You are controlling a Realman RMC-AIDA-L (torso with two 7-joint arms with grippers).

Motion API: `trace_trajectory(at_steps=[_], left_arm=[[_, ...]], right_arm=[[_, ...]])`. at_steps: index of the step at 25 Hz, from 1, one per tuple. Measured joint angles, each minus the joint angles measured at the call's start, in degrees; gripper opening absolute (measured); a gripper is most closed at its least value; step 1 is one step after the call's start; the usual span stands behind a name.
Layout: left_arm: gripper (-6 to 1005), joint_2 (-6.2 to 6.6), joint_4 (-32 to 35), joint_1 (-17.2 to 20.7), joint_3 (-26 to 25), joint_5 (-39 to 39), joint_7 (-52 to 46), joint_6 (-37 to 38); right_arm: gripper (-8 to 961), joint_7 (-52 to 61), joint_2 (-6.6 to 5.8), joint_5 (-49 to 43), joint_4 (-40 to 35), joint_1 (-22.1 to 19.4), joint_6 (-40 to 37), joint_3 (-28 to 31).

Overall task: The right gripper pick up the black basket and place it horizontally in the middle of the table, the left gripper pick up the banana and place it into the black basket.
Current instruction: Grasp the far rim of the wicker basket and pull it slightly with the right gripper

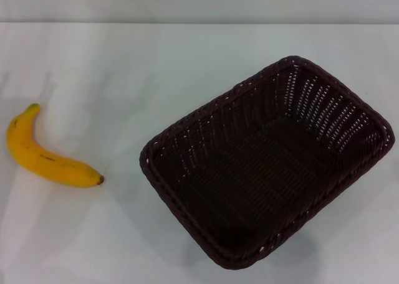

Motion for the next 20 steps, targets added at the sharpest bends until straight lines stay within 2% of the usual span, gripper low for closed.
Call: trace_trajectory(at_steps=[4, 6, 11, 15, 18, 20], left_arm=[[895, 0.05, -0.19, 0.00, 0.03, -0.04, 0.02, 0.35], [895, 0.05, -0.18, 0.00, -0.06, -0.16, 0.03, 0.42], [894, 0.13, -0.01, 0.18, -0.13, -0.28, 0.04, 0.48], [894, 0.15, -0.20, 0.57, -0.26, -0.37, 0.04, 0.51], [894, 0.14, -0.38, 0.61, -1.49, -1.05, 0.01, 0.89], [894, 0.13, -0.37, 0.65, -3.05, -1.64, -0.12, 1.51]], right_arm=[[664, -1.14, -0.18, 0.59, 2.75, -0.12, 6.91, 0.28], [663, -2.52, 0.38, 2.14, 3.44, -0.13, 9.67, 0.49], [660, -2.31, 1.00, 3.56, 3.06, 0.47, 9.71, 1.09], [658, -1.96, 2.17, 9.85, 6.13, 0.75, 11.54, 3.96], [657, 2.11, 2.06, 10.69, 7.29, 0.78, 13.82, 2.87], [657, 7.86, 1.41, 8.86, 6.03, 0.95, 14.01, -0.63]])
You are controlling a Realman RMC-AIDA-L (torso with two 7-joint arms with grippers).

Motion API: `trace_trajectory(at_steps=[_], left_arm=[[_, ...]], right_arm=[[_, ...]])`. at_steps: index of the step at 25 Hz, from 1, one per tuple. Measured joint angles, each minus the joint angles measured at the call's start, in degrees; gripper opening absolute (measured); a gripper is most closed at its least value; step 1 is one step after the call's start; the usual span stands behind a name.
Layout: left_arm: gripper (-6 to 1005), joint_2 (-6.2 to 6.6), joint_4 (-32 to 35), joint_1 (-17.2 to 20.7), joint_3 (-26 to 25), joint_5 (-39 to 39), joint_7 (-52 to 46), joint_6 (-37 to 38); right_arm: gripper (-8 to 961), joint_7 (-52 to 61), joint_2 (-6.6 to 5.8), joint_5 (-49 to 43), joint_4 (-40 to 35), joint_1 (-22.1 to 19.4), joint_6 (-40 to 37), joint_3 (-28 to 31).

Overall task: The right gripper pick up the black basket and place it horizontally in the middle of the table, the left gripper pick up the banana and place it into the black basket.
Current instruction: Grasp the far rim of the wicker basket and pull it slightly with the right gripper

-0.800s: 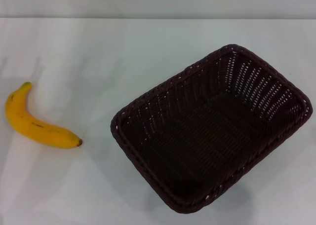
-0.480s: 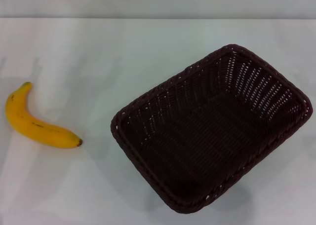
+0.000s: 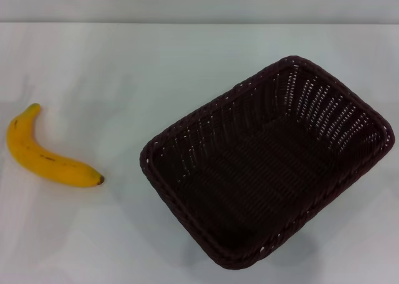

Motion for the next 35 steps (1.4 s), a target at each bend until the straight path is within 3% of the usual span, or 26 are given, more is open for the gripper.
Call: trace_trajectory(at_steps=[3, 4, 7, 9, 10, 11, 13, 17, 19, 22, 24, 28, 35], left_arm=[[895, 0.12, 0.30, 0.34, -0.97, -0.11, -0.15, 0.65], [895, 0.19, 0.40, 0.57, -1.74, -0.12, -0.19, 0.88], [895, 0.29, 0.76, 1.24, -4.11, -0.13, -0.64, 1.16], [894, 0.37, 1.38, 1.93, -4.65, -0.12, -1.51, 1.47], [894, 0.44, 1.95, 2.48, -4.83, -0.13, -2.30, 1.83], [894, 0.47, 2.76, 3.09, -4.87, -0.13, -3.07, 2.35], [894, 0.60, 4.46, 4.55, -4.91, -0.12, -4.52, 3.43], [895, 1.28, 5.67, 6.04, -4.98, -0.09, -6.17, 4.25], [895, 1.60, 5.74, 6.18, -5.01, -0.08, -6.82, 4.28], [895, 1.92, 5.95, 5.91, -5.01, 0.01, -7.57, 4.34], [895, 2.28, 6.66, 6.30, -5.03, 0.02, -8.47, 4.54], [894, 2.76, 7.15, 6.94, -5.05, 0.01, -9.06, 4.86], [894, 3.37, 7.21, 7.45, -5.09, 0.03, -8.89, 5.13]], right_arm=[[662, 6.23, -0.90, -3.39, -4.13, 0.01, -0.10, -4.70], [663, 14.65, -1.69, -8.44, -10.93, -0.01, -0.61, -8.58], [667, 26.80, -2.33, -16.34, -22.37, 0.48, -2.01, -12.04], [670, 41.64, -2.22, -27.78, -36.93, 1.95, -4.65, -14.29], [686, 41.64, -2.22, -27.78, -36.93, 1.95, -4.65, -14.29], [701, 47.12, -2.17, -32.41, -41.81, 2.86, -5.28, -14.80], [732, 59.03, -2.84, -43.42, -50.30, 5.68, -4.92, -16.74], [795, 78.38, -5.63, -61.79, -60.15, 13.36, 1.14, -24.17], [826, 86.25, -6.52, -69.01, -61.11, 18.68, 5.76, -26.88], [858, 92.85, -7.16, -78.64, -56.54, 26.71, 13.67, -27.73], [861, 94.66, -6.30, -85.77, -51.55, 32.45, 17.20, -27.82], [857, 96.50, -3.23, -97.58, -43.97, 41.27, 19.86, -27.92], [825, 99.89, 0.47, -107.70, -36.97, 47.81, 18.02, -28.57]])
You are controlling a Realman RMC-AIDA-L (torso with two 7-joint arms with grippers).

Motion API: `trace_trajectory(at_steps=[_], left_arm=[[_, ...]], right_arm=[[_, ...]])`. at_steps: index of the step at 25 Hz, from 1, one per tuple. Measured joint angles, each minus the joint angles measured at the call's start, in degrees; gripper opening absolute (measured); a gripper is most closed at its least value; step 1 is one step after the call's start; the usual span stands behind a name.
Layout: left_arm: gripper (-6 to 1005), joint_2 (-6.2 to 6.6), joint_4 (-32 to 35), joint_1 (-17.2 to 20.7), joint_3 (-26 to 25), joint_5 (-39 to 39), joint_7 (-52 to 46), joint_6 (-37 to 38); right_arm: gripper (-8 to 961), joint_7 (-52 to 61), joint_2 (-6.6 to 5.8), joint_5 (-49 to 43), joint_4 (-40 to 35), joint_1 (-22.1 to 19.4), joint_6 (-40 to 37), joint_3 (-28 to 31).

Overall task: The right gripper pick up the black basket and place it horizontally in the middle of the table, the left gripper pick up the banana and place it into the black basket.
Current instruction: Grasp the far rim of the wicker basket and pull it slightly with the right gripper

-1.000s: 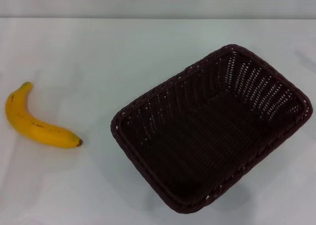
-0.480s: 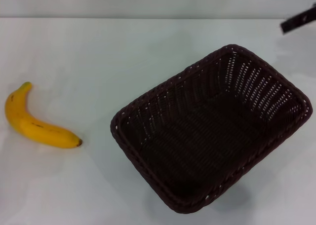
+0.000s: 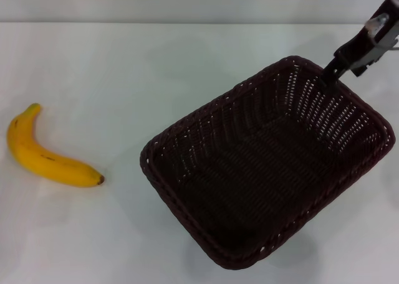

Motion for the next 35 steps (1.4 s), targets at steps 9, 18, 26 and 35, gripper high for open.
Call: trace_trajectory(at_steps=[9, 18, 26, 35], left_arm=[[894, 0.71, 0.06, 0.17, 0.10, 0.00, -0.18, 0.00], [894, 0.96, -0.30, 0.16, 0.33, 0.18, -0.12, 0.03], [894, 0.94, -0.31, 0.17, 0.11, 1.25, 0.20, 0.03], [895, 1.13, 0.31, 1.19, -0.07, 1.08, 0.33, -0.11]], right_arm=[[779, 4.69, 0.31, -1.57, 8.72, 2.46, -5.73, -6.07], [733, 5.22, 0.03, -1.70, 18.69, 4.85, -10.26, -7.55], [692, 7.21, 0.24, -2.23, 19.25, 4.80, -10.39, -7.66], [550, 11.17, 0.32, -3.05, 18.64, 4.94, -10.67, -7.80]])
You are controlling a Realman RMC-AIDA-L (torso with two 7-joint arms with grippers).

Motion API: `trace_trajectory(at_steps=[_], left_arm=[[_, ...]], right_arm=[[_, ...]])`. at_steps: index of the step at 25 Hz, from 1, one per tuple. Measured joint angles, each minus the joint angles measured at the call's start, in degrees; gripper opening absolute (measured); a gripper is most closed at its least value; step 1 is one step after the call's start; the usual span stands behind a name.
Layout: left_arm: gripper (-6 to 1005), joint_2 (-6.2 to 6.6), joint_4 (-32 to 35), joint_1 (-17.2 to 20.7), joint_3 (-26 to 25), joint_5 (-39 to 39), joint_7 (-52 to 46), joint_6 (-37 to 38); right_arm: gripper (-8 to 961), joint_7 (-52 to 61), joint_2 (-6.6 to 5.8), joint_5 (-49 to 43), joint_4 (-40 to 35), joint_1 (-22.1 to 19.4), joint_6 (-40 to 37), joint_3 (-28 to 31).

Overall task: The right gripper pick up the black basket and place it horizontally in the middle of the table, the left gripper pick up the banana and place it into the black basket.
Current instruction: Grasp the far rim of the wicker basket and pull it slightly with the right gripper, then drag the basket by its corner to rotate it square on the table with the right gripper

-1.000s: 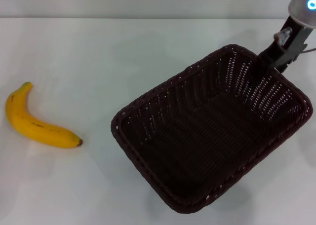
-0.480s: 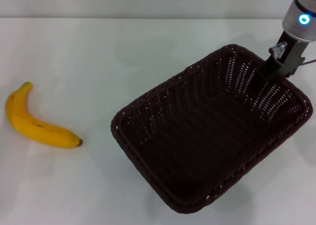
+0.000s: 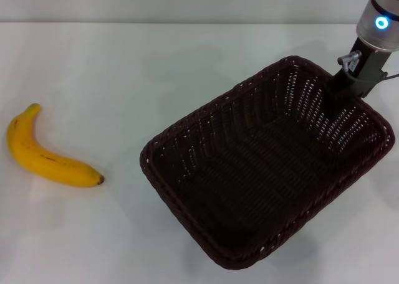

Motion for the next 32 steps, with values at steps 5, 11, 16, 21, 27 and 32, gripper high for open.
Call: trace_trajectory(at_steps=[5, 11, 16, 21, 27, 32], left_arm=[[895, 0.04, 0.87, 0.37, -2.40, -0.01, 0.78, -0.47], [895, 0.12, 2.55, 0.43, -4.97, 0.21, 2.55, -0.81], [895, 0.24, 3.21, -0.26, -7.10, 0.20, 4.24, -0.80], [895, 0.90, 3.28, -1.64, -7.94, 0.17, 4.43, -0.18], [894, 1.79, 3.18, -3.49, -7.98, 0.35, 5.22, 1.75], [895, 2.20, 3.25, -4.70, -8.01, 0.37, 5.30, 2.62]], right_arm=[[444, 2.34, 0.05, -0.74, 0.13, 0.23, -0.20, 0.02], [237, 10.39, -0.21, -0.57, -1.95, -0.63, 1.52, 1.44], [223, 19.69, 0.00, -0.40, -8.57, -3.49, 6.20, 6.45], [189, 28.98, 0.58, 1.84, -16.19, -7.90, 11.88, 7.52], [170, 38.07, 0.56, 12.20, -23.48, -16.34, 12.65, 0.59], [166, 39.60, 0.52, 13.39, -27.05, -18.87, 13.28, -3.11]])
